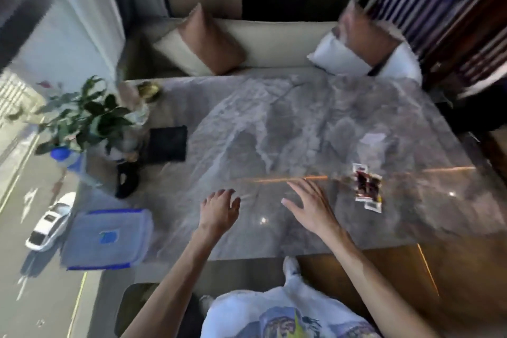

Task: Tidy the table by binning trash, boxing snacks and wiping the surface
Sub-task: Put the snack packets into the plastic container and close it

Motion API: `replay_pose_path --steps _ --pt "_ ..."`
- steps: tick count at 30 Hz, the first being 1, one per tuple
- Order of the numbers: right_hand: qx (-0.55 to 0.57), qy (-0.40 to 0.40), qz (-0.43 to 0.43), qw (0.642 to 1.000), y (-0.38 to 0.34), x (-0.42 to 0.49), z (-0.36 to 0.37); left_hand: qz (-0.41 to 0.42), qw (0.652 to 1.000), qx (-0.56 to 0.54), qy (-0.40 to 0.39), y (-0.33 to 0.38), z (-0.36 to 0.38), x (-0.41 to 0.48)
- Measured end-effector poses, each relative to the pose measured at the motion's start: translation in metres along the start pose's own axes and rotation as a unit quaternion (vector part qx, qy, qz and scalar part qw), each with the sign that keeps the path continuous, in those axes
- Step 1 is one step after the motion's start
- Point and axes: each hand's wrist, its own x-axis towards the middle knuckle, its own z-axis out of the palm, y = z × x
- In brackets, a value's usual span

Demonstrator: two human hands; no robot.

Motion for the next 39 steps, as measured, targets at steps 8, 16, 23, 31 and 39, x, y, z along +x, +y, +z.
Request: replay_pose_path --steps 8,16,23,31,39 --pt "0.043 0.014 0.098 0.994 0.158 -0.015 -0.063 0.032 0.999 -0.013 -0.033 0.147 0.056 0.042" --pt "0.013 0.009 0.117 0.993 0.218 -0.019 -0.094 0.041 0.998 0.006 -0.044 0.199 0.077 0.050" --pt "0.028 -0.028 0.042 0.998 0.167 0.025 -0.071 -0.029 0.999 -0.006 0.019 0.135 0.049 0.053" --pt "0.026 -0.111 -0.136 0.984 -0.028 0.095 0.010 -0.223 0.965 -0.051 0.126 -0.054 -0.026 -0.001" --pt "0.005 -0.251 -0.224 0.942 -0.236 0.118 0.129 -0.397 0.871 -0.178 0.227 -0.256 -0.070 -0.070"
